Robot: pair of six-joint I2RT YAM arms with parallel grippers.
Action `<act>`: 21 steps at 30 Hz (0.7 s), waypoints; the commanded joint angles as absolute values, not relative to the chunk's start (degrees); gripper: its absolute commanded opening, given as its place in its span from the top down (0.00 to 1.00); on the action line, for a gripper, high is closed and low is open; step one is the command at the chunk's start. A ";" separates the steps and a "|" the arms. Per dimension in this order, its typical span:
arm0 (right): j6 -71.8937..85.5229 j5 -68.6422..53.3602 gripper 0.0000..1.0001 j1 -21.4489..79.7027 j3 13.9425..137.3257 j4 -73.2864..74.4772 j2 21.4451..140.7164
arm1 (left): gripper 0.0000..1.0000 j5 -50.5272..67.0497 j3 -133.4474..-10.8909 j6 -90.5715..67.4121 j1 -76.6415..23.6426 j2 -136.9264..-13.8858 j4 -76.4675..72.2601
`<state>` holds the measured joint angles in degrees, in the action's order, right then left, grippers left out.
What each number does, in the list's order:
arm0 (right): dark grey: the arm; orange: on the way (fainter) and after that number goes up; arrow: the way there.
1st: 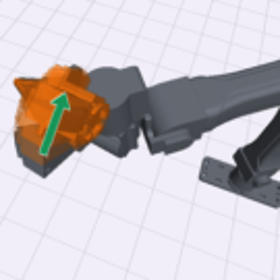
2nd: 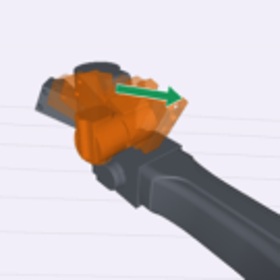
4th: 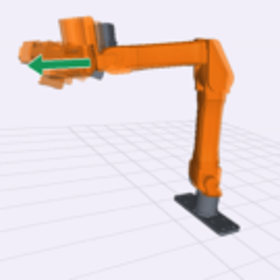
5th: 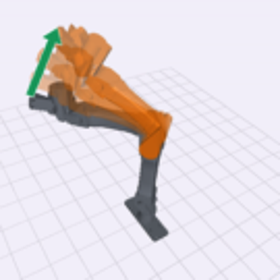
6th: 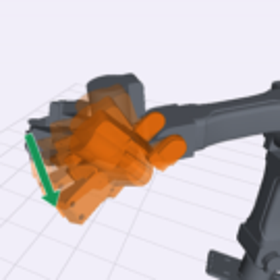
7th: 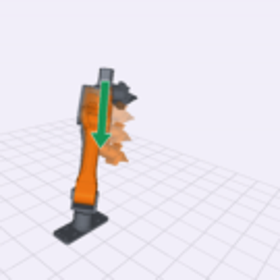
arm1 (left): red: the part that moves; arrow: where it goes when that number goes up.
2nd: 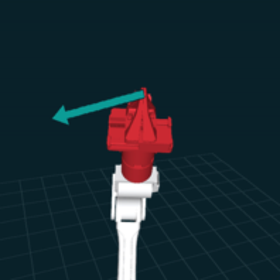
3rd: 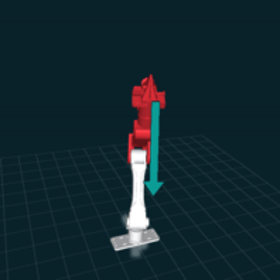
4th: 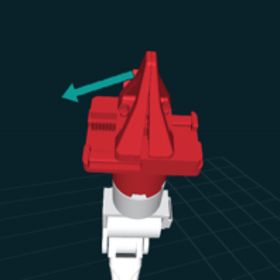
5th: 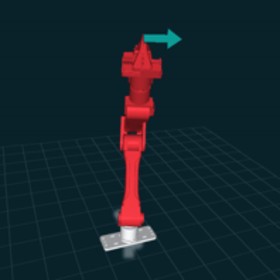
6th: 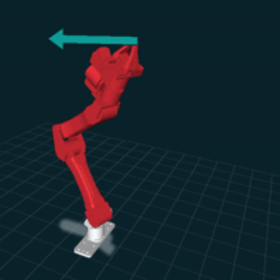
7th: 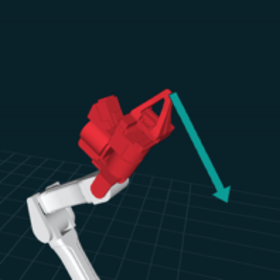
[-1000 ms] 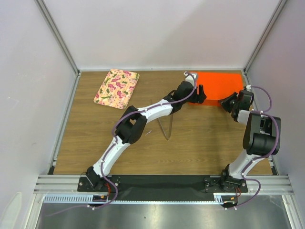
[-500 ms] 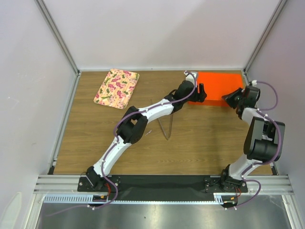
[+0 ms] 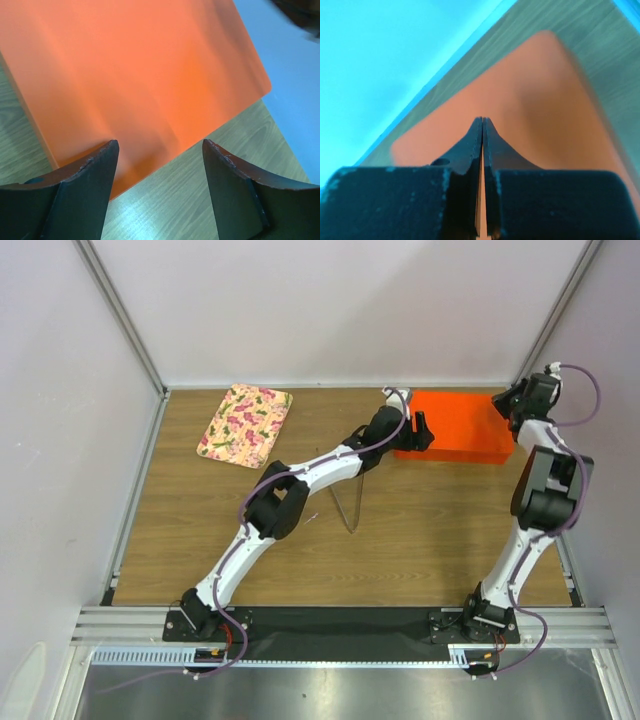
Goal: Pack the chocolate
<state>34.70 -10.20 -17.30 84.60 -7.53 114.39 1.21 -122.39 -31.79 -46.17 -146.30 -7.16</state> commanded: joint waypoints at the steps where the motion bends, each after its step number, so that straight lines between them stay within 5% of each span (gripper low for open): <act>1: 34.45 -6.59 1.00 -16.44 97.52 -0.72 129.04 | 0.25 4.56 -123.93 -32.96 -45.62 -146.43 -6.68; 6: 34.89 -9.76 1.00 -15.73 116.96 6.59 141.93 | 0.22 6.06 -117.87 -32.70 -45.53 -139.41 -11.07; 16: 34.20 -16.94 0.99 -16.70 117.24 -2.27 143.79 | 0.16 4.66 -117.25 -29.98 -44.65 -135.18 -10.99; 21: 33.57 -19.69 0.86 -17.23 120.14 -2.64 141.42 | 0.14 4.39 -119.35 -27.78 -42.99 -135.44 -9.50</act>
